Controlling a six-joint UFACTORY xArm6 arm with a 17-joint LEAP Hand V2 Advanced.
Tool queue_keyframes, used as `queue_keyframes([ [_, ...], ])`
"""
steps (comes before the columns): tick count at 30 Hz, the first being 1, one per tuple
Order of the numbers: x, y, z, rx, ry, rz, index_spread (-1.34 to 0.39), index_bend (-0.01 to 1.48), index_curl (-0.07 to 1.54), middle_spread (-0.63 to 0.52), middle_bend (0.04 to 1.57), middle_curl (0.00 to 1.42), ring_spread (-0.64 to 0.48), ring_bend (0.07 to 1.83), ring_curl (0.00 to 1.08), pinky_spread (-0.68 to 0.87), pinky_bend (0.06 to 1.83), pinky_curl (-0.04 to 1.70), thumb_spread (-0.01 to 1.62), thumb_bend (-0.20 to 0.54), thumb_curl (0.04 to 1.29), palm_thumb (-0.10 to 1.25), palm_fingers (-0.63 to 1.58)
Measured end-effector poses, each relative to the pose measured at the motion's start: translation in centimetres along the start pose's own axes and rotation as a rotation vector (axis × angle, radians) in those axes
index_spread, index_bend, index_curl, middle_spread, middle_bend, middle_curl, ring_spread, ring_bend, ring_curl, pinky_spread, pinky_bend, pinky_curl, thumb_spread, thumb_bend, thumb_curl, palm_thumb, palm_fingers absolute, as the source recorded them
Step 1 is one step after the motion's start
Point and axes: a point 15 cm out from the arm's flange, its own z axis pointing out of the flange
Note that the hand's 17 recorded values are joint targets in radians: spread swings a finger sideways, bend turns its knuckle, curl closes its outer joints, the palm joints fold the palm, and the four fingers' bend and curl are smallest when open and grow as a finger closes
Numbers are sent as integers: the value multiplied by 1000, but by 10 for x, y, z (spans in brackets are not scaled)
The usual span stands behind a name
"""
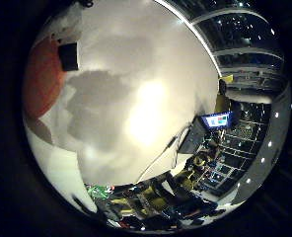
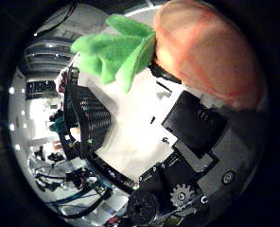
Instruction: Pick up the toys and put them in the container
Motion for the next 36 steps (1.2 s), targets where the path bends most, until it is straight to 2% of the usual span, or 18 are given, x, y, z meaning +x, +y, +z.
queue_keyframes([
  [8, -84, 60, -59, 38, 8, -54, -280, 1141, 886, -185, 1284, 874, -251, 1342, 797, -185, 1239, 1071, 1046, -18, 438, 920, 1034],
  [14, -164, 86, -67, 4, -14, -109, -268, 1143, 897, -171, 1284, 874, -253, 1329, 818, -183, 1190, 1163, 1042, -19, 444, 920, 1037],
  [22, -264, 71, -72, 14, -35, -188, -264, 1133, 901, -166, 1275, 873, -256, 1309, 834, -188, 1144, 1232, 1041, -19, 446, 920, 1049],
  [27, -320, 50, -73, 86, -93, -239, -264, 1125, 904, -166, 1270, 875, -258, 1297, 844, -195, 1120, 1265, 1038, -19, 446, 923, 1055],
  [31, -352, 42, -72, 120, -136, -263, -269, 1035, 880, -173, 1230, 854, -253, 1272, 821, -216, 1071, 1223, 1030, -19, 447, 922, 1069],
  [34, -363, 44, -70, 119, -139, -288, -324, 730, 814, -183, 1114, 775, -268, 1215, 743, -321, 966, 1084, 1012, -25, 443, 903, 873],
  [35, -365, 45, -70, 117, -140, -298, -396, 535, 749, -207, 913, 710, -286, 1161, 714, -378, 984, 1038, 1016, -20, 443, 908, 474],
  [36, -367, 46, -69, 112, -139, -306, -442, 529, 706, -207, 788, 658, -272, 1049, 666, -334, 905, 1019, 1018, -17, 444, 915, 229],
])
